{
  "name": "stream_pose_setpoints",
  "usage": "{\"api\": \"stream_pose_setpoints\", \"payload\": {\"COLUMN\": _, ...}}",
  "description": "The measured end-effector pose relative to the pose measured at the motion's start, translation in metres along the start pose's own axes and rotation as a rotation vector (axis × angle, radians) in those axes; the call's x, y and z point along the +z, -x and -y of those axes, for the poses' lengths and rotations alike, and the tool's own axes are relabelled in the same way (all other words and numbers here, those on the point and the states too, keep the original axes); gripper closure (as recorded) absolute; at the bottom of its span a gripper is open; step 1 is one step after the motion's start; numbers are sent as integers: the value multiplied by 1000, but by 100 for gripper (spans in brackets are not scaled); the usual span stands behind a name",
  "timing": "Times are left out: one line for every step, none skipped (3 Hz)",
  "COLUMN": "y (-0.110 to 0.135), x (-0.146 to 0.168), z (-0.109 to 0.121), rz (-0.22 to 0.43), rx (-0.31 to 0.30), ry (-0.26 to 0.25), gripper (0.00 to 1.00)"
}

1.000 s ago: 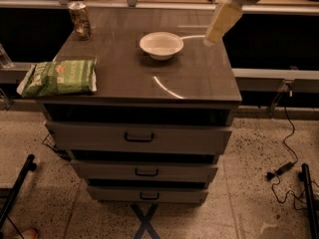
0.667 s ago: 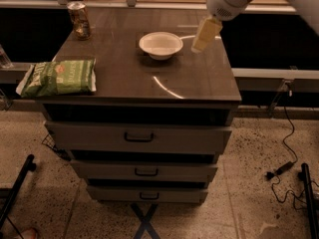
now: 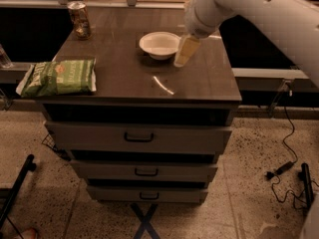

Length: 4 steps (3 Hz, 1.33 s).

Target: Move paper bowl near green jalapeno chip bag

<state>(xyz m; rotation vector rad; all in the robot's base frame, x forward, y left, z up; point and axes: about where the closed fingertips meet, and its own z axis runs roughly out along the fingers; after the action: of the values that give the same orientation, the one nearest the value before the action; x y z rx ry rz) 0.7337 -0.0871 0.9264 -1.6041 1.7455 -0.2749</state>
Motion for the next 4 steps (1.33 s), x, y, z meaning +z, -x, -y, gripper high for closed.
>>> {"api": "stream_pose_setpoints", "payload": {"y": 27, "x": 33, "z": -21, "rz": 62, "rx": -73, "ry": 62, "gripper": 0}}
{"api": "stream_pose_setpoints", "payload": {"y": 39, "x": 49, "z": -29, "rz": 83, "rx": -105, "ry": 85, "gripper": 0}}
{"api": "stream_pose_setpoints", "payload": {"y": 39, "x": 62, "z": -32, "rz": 67, "rx": -117, "ry": 97, "gripper": 17}}
{"api": "stream_pose_setpoints", "payload": {"y": 35, "x": 70, "z": -32, "rz": 43, "rx": -118, "ry": 106, "gripper": 38}}
